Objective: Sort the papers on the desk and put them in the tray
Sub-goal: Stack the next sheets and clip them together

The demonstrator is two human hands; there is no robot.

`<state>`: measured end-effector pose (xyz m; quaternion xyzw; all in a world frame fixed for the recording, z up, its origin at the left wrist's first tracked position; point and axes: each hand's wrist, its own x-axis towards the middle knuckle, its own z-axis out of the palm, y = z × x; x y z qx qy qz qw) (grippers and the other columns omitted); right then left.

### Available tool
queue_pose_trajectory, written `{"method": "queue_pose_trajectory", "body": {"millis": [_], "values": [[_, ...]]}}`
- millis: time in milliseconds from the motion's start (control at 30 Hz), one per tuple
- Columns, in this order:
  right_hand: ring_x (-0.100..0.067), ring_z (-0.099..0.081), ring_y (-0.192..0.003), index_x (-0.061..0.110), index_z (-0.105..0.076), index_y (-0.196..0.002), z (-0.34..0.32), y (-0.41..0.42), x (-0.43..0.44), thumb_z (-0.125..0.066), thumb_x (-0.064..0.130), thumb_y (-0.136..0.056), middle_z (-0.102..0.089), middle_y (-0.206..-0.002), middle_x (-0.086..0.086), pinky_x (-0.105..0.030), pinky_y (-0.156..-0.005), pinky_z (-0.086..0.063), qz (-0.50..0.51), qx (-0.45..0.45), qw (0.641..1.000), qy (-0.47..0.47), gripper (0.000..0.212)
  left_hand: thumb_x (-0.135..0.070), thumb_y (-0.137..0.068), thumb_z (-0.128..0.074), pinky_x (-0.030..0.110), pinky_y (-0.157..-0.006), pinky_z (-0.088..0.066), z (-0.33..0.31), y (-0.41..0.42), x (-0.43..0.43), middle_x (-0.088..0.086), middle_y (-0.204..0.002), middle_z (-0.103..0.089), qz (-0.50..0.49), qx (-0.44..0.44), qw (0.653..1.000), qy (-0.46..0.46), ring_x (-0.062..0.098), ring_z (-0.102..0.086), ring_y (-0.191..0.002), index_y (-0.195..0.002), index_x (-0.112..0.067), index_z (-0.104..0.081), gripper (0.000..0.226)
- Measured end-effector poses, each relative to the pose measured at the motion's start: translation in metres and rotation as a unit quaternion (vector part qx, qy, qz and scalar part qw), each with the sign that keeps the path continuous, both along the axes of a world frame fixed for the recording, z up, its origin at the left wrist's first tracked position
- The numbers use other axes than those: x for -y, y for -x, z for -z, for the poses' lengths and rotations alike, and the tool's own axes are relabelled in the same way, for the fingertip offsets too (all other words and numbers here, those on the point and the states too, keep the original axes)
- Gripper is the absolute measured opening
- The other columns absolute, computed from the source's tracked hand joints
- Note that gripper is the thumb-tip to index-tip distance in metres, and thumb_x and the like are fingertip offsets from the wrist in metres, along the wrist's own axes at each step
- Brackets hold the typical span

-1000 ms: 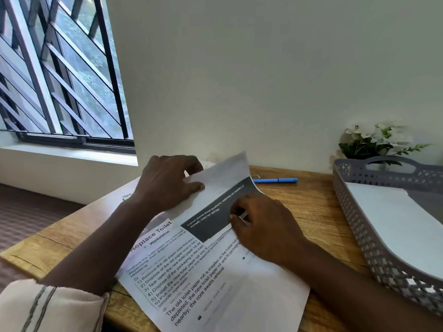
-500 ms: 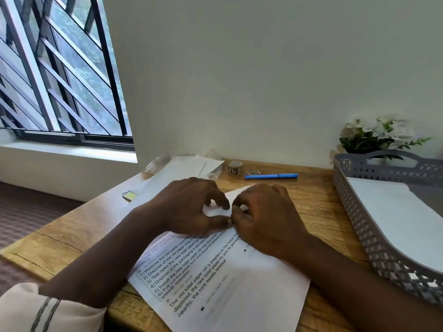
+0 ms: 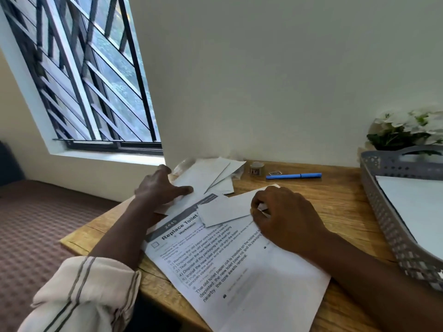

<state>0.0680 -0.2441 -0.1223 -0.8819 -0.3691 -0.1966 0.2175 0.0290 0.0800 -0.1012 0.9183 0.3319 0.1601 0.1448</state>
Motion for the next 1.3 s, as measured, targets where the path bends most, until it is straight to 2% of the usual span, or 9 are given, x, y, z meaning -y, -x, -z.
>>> {"method": "queue_pose_trajectory", "body": {"millis": [233,433,567,733,833,933,1100,1200,1300], "values": [[-0.012,-0.057,-0.100,0.034,-0.066,-0.108,0.000,0.005,0.004,-0.055,0.047,-0.096,-0.066,-0.106,0.012,-0.032,-0.083,-0.046,0.004,-0.006,1.000,0.005,0.021,-0.037,-0.080,-0.077,0.037,-0.095,-0.054,0.000,0.004,-0.004,-0.003,-0.100,-0.077,-0.022,0.228,0.972,0.045,0.025,-0.071,-0.101,-0.110,-0.030,-0.074,0.031],[-0.012,-0.057,-0.101,0.033,-0.066,-0.111,-0.004,0.007,0.005,-0.056,0.046,-0.096,-0.066,-0.110,0.011,-0.030,-0.084,-0.043,0.006,-0.008,1.000,0.007,0.021,-0.037,-0.093,-0.070,0.032,-0.074,-0.052,-0.019,0.011,0.019,-0.004,-0.082,-0.068,0.032,0.519,0.853,-0.039,0.014,-0.063,-0.073,-0.102,-0.019,-0.075,0.021],[-0.022,-0.060,-0.110,0.027,-0.067,-0.116,-0.005,0.010,0.003,-0.067,0.033,-0.090,-0.065,-0.119,0.004,-0.036,-0.089,-0.043,0.013,0.077,0.995,-0.054,0.027,-0.031,-0.098,-0.068,0.028,-0.059,-0.048,-0.030,0.014,0.057,0.000,-0.096,-0.068,0.131,0.511,0.817,-0.232,0.012,-0.064,-0.069,-0.105,-0.021,-0.074,0.014],[-0.033,-0.041,-0.140,0.017,-0.052,-0.144,-0.024,0.015,0.007,-0.071,0.021,-0.080,-0.046,-0.149,-0.012,-0.047,-0.104,-0.035,0.004,0.281,0.958,-0.062,0.067,-0.030,-0.100,-0.068,0.033,-0.049,-0.047,-0.021,0.004,0.109,0.002,-0.088,-0.070,0.315,0.405,0.749,-0.419,0.021,-0.062,-0.058,-0.099,-0.021,-0.079,0.014],[-0.032,-0.045,-0.137,0.018,-0.050,-0.147,-0.020,0.010,0.007,-0.070,0.016,-0.082,-0.053,-0.146,-0.009,-0.048,-0.100,-0.043,-0.010,0.260,0.965,-0.020,0.068,-0.029,-0.100,-0.068,0.036,-0.048,-0.045,-0.013,0.002,0.120,0.003,-0.085,-0.070,0.381,0.398,0.704,-0.448,0.023,-0.059,-0.057,-0.094,-0.017,-0.079,0.017],[-0.029,-0.062,-0.102,0.018,-0.073,-0.113,-0.011,-0.006,0.011,-0.069,0.006,-0.079,-0.071,-0.104,-0.003,-0.037,-0.081,-0.045,0.002,0.176,0.980,-0.093,0.035,-0.043,-0.098,-0.067,0.036,-0.054,-0.048,-0.011,0.004,0.115,-0.001,-0.090,-0.070,0.406,0.358,0.735,-0.408,0.021,-0.064,-0.067,-0.100,-0.020,-0.077,0.025],[-0.025,-0.065,-0.088,0.017,-0.073,-0.099,-0.012,-0.018,0.018,-0.066,0.006,-0.084,-0.073,-0.095,-0.001,-0.035,-0.081,-0.049,0.059,0.073,0.967,-0.237,0.021,-0.032,-0.088,-0.076,0.037,-0.063,-0.053,-0.019,0.008,0.096,-0.009,-0.089,-0.067,0.399,0.339,0.816,-0.244,0.013,-0.063,-0.077,-0.102,-0.022,-0.073,0.017],[-0.023,-0.062,-0.085,0.027,-0.072,-0.094,-0.010,-0.013,0.017,-0.065,0.014,-0.079,-0.071,-0.085,0.008,-0.041,-0.092,-0.045,0.105,0.033,0.980,-0.163,0.021,-0.037,-0.081,-0.082,0.038,-0.067,-0.054,-0.014,0.003,0.086,-0.010,-0.084,-0.069,0.413,0.304,0.845,-0.153,0.008,-0.064,-0.075,-0.093,-0.027,-0.071,0.018],[-0.017,-0.058,-0.092,0.032,-0.067,-0.101,-0.007,-0.008,0.016,-0.063,0.043,-0.087,-0.065,-0.095,0.010,-0.041,-0.097,-0.041,0.116,-0.034,0.993,-0.007,0.019,-0.066,-0.068,-0.078,0.040,-0.078,-0.056,-0.004,-0.003,0.080,-0.015,-0.090,-0.070,0.425,0.139,0.890,-0.086,0.004,-0.065,-0.085,-0.095,-0.033,-0.069,0.043]]}}
